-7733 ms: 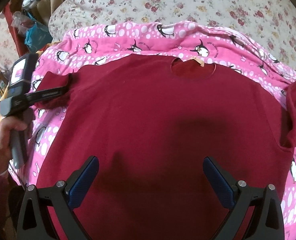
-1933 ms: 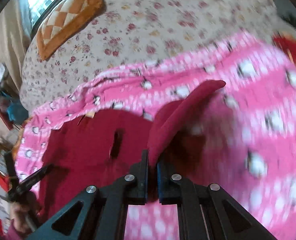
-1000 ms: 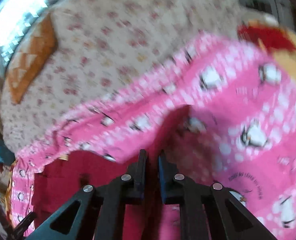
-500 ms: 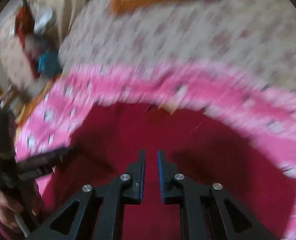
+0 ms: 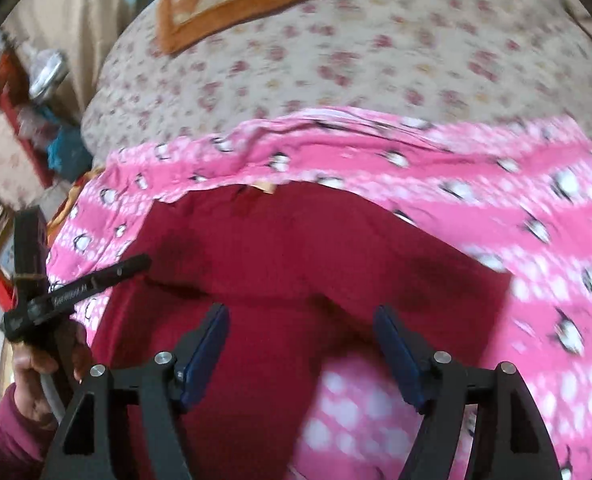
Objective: Fold small clothes
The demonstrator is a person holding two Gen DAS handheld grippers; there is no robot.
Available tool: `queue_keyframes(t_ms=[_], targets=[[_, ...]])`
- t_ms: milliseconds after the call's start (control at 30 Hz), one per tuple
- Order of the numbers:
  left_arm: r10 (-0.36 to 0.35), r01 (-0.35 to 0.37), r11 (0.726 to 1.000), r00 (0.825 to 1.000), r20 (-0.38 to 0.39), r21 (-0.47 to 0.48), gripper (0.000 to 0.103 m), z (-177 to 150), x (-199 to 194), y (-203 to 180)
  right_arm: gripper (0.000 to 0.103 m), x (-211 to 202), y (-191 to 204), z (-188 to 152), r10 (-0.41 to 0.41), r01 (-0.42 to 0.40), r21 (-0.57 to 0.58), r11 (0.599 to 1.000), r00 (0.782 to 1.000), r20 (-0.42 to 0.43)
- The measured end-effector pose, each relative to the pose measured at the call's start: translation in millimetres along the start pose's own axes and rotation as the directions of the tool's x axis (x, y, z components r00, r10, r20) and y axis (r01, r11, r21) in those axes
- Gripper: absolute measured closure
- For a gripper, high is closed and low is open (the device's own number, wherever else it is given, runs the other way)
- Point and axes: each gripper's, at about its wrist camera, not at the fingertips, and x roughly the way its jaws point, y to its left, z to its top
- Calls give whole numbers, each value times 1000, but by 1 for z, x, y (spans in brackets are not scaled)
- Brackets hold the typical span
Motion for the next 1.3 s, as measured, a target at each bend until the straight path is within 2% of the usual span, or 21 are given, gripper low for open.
queue_keyframes(t_ms=[167, 333, 500, 567, 600, 633, 667, 700, 767, 867, 1033, 1133, 1200, 1233, 1300], targets=[[-64, 64, 998, 995, -72, -2, 33, 10, 46, -39, 30, -23, -29, -22, 7, -8, 57, 998, 999, 33], [-60, 61, 998, 990, -125, 8, 33, 15, 85, -68, 30, -23, -48, -36, 36, -39, 108, 993, 999, 33], [-61, 62, 998, 988, -142, -3, 36, 19, 114, -84, 30, -20, -66, -48, 107, -113, 180, 977, 993, 43], [-49, 48, 999, 990, -133, -11, 49, 20, 120, -86, 30, -16, -70, -52, 120, -125, 200, 972, 992, 37], [-40, 39, 999, 991, -128, -8, 66, 21, 122, -87, 30, -16, -72, -53, 118, -123, 205, 971, 992, 38], [-39, 38, 999, 991, -131, -10, 89, 23, 124, -88, 30, -17, -73, -54, 117, -123, 211, 970, 992, 41], [-44, 41, 999, 990, -134, -21, 96, 25, 125, -87, 30, -18, -75, -54, 118, -125, 215, 969, 992, 46], [-52, 48, 998, 990, -128, -34, 96, 26, 124, -87, 30, -19, -76, -54, 116, -125, 219, 968, 992, 51], [-79, 75, 996, 992, -96, -50, 97, 31, 113, -86, 30, -23, -77, -54, 103, -115, 223, 968, 993, 62], [-112, 111, 993, 993, -34, -25, 97, 41, 82, -85, 30, -29, -78, -52, 90, -104, 222, 970, 993, 73], [-113, 115, 993, 986, 125, -8, 98, 62, 1, -52, 30, -34, -73, -49, 77, -93, 213, 973, 993, 84], [-55, 63, 998, 970, 235, -27, 97, 67, -46, -14, 30, -32, -64, -46, 84, -99, 201, 975, 993, 83], [27, -16, 999, 954, 300, -38, 97, 64, -68, 14, 30, -26, -55, -43, 85, -96, 178, 979, 994, 68], [66, -52, 997, 947, 313, -54, 98, 62, -74, 32, 30, -22, -50, -42, 83, -92, 168, 981, 995, 59], [102, -80, 993, 956, 275, -90, 98, 56, -69, 64, 30, -11, -39, -38, 85, -89, 148, 985, 996, 32]])
